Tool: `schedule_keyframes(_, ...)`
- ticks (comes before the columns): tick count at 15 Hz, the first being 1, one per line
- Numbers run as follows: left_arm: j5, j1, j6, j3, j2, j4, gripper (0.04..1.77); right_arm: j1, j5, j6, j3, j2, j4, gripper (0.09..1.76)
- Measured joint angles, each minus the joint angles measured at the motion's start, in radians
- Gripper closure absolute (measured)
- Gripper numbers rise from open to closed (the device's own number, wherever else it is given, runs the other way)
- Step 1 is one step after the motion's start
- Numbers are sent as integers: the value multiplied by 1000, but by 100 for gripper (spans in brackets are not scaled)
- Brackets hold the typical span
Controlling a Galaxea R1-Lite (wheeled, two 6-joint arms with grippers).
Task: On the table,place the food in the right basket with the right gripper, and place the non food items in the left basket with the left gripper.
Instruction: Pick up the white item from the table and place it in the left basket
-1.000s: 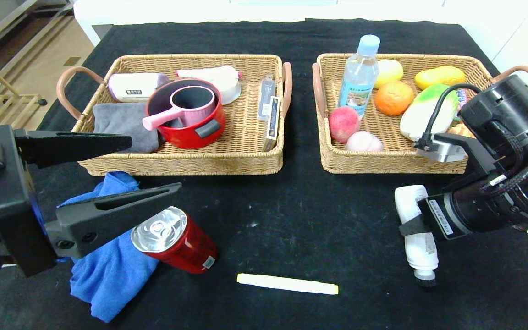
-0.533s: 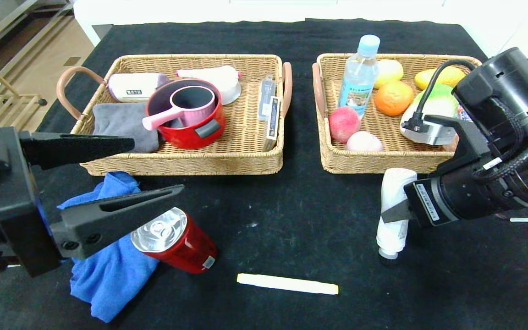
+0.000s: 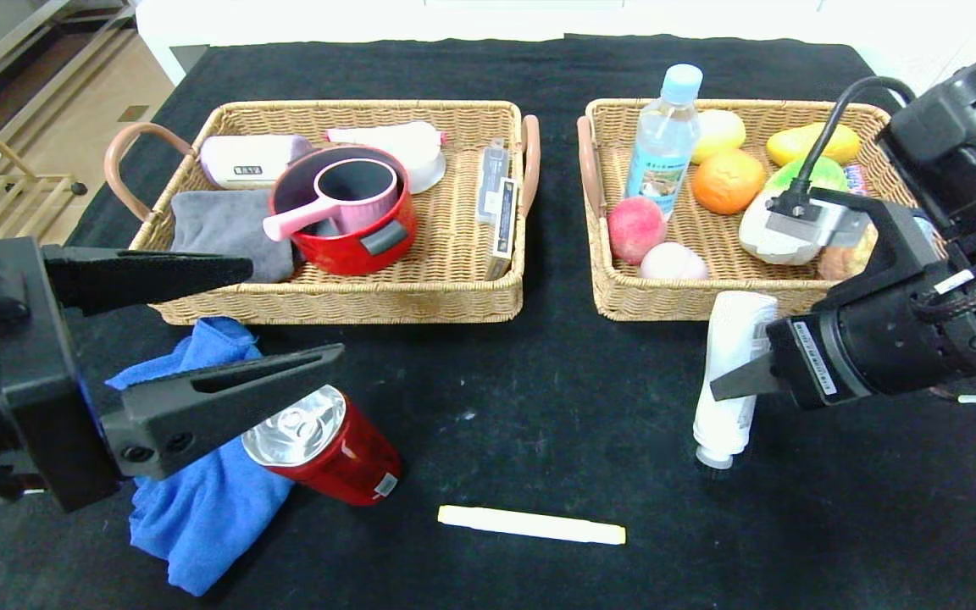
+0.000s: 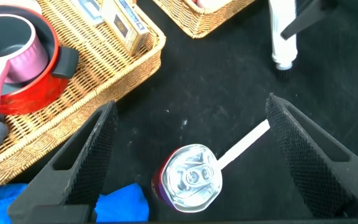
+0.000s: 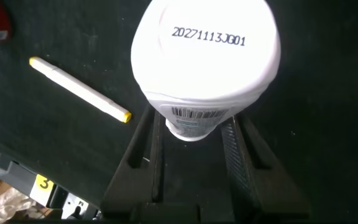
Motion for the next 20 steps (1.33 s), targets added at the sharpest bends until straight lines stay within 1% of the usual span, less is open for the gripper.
schedule_keyframes(3,-1,0,0,1,1,0,9,3,5,0,-11,-25,0,120)
schedule_keyframes(6,0,-1,0,1,1,0,9,3,53,0,-29,-43,0,121)
schedule_keyframes(8,0,-1,0,1,1,0,9,3,61,1,-45,-50,-3,121)
schedule_keyframes(10,0,-1,0,1,1,0,9,6,81,29,-62,-53,-13,121)
schedule_keyframes(12,0,-1,1,1,2,1,9,14,107,57,-82,-53,-56,121)
schedule_keyframes(16,0,-3,1,3,1,0,9,45,110,112,-109,-40,-178,121)
schedule_keyframes(20,0,-3,1,4,0,0,9,77,107,129,-127,-20,-316,121)
